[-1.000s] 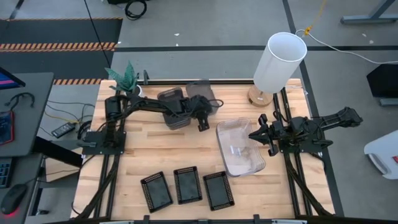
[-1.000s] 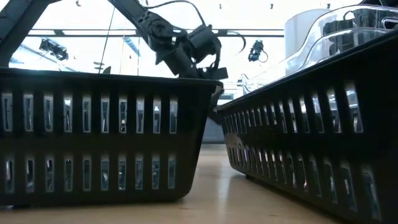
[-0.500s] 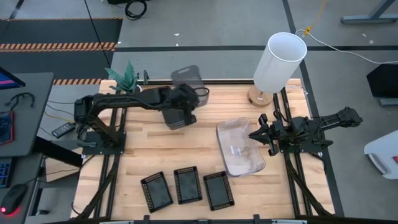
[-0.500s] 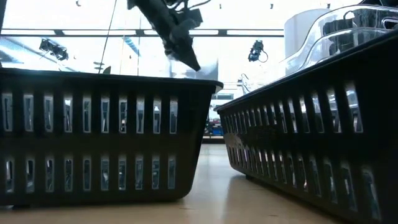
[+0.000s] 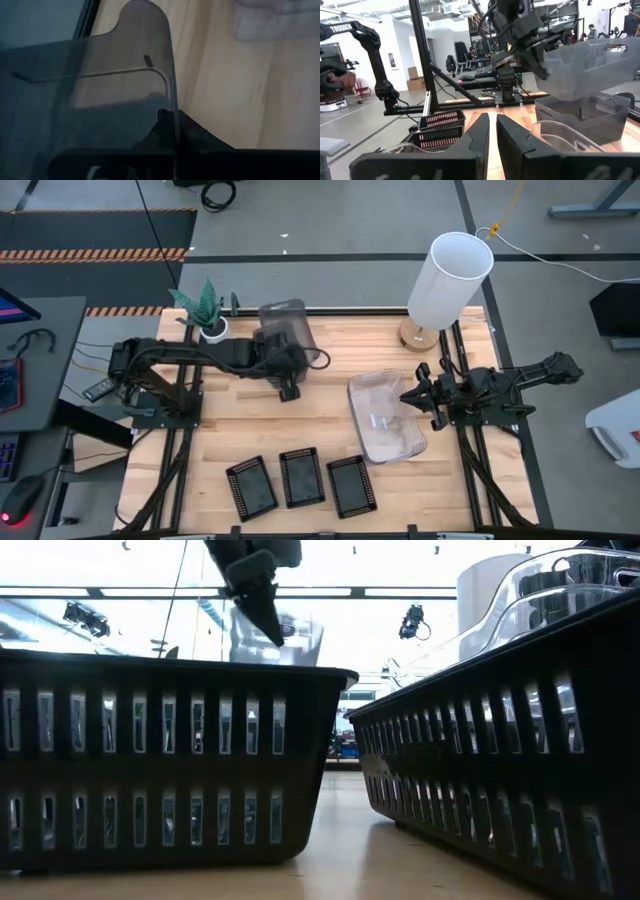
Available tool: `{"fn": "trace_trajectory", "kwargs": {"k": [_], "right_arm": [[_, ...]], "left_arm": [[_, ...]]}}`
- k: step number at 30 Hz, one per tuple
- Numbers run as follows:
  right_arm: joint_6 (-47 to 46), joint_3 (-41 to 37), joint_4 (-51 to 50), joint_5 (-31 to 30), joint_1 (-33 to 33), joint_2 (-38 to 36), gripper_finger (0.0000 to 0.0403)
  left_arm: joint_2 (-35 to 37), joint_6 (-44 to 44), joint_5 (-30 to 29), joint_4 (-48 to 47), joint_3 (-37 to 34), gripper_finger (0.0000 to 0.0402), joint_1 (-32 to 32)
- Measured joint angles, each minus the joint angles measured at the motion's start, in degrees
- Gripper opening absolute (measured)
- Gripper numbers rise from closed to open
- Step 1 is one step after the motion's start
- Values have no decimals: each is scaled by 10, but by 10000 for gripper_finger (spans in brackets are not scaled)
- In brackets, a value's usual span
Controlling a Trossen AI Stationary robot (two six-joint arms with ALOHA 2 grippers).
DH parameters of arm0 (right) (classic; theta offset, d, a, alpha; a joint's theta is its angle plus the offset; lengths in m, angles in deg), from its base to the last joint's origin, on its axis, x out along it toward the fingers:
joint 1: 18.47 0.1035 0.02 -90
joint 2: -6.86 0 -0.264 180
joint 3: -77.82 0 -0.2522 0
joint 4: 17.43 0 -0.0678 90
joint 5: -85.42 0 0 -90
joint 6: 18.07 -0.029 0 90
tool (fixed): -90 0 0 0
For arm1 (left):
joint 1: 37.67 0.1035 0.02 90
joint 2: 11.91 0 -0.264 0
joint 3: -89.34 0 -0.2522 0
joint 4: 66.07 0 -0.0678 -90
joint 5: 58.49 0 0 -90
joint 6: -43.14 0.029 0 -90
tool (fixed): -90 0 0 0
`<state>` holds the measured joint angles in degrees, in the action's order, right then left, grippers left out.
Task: Stack baskets by color
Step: Stack the right gray bin on the left gray bin
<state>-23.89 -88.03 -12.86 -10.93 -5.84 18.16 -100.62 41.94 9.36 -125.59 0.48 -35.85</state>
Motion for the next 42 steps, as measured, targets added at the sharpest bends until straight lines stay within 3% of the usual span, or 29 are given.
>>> {"fn": "trace_trajectory", "kwargs": {"k": [7,15,19,36,42], "right_arm": [[0,0,0,0,0,1,41],[0,0,0,0,0,1,41],[0,0,-1,0,0,1,41],[0,0,0,0,0,1,41],[0,0,0,0,0,1,41]], "left_arm": [[11,-12,-37,-16,-28,2,-21],[60,-20,-39,126,-162,2,-16],[72,-27,-31,133,-192,2,-8],[81,-52,67,168,-227,5,6],[80,-57,70,166,-227,25,6]]}}
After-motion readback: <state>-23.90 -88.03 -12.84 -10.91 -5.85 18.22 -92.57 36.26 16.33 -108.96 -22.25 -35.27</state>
